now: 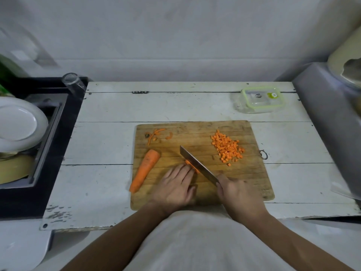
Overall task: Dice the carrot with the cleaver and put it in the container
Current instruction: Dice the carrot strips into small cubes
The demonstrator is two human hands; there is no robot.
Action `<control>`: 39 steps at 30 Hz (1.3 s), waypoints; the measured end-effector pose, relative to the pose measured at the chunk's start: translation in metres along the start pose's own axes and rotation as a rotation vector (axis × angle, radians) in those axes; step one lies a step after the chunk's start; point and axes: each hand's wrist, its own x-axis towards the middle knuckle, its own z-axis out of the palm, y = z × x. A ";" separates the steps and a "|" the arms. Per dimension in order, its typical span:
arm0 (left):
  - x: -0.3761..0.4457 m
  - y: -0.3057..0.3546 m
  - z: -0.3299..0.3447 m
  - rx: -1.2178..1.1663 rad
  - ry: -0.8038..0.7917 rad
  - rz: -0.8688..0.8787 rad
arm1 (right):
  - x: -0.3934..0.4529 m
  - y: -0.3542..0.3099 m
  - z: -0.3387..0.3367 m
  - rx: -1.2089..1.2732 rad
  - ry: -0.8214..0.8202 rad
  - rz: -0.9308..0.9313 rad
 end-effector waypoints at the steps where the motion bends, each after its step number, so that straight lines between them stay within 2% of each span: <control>1: 0.000 0.000 0.001 0.020 0.006 0.001 | 0.000 0.000 0.000 -0.035 -0.018 -0.007; 5: 0.000 0.000 0.005 0.026 0.018 0.022 | -0.004 0.001 -0.002 -0.120 -0.073 -0.062; 10: 0.001 0.001 0.004 0.045 0.045 0.045 | -0.010 0.005 -0.005 -0.044 -0.132 -0.115; 14: -0.001 0.001 0.009 0.005 0.060 0.011 | -0.008 0.006 -0.007 -0.092 -0.164 -0.158; 23: -0.001 -0.003 0.012 0.044 0.138 0.071 | -0.003 0.007 -0.006 -0.064 -0.019 -0.269; 26: -0.001 -0.003 0.010 0.030 0.127 0.071 | 0.001 0.008 -0.005 -0.100 0.002 -0.238; 34: -0.001 -0.001 0.007 0.047 0.166 0.063 | -0.007 0.015 -0.005 -0.033 -0.127 -0.150; 39: -0.003 -0.002 0.007 0.050 0.184 0.085 | -0.005 0.017 0.005 -0.056 -0.060 -0.126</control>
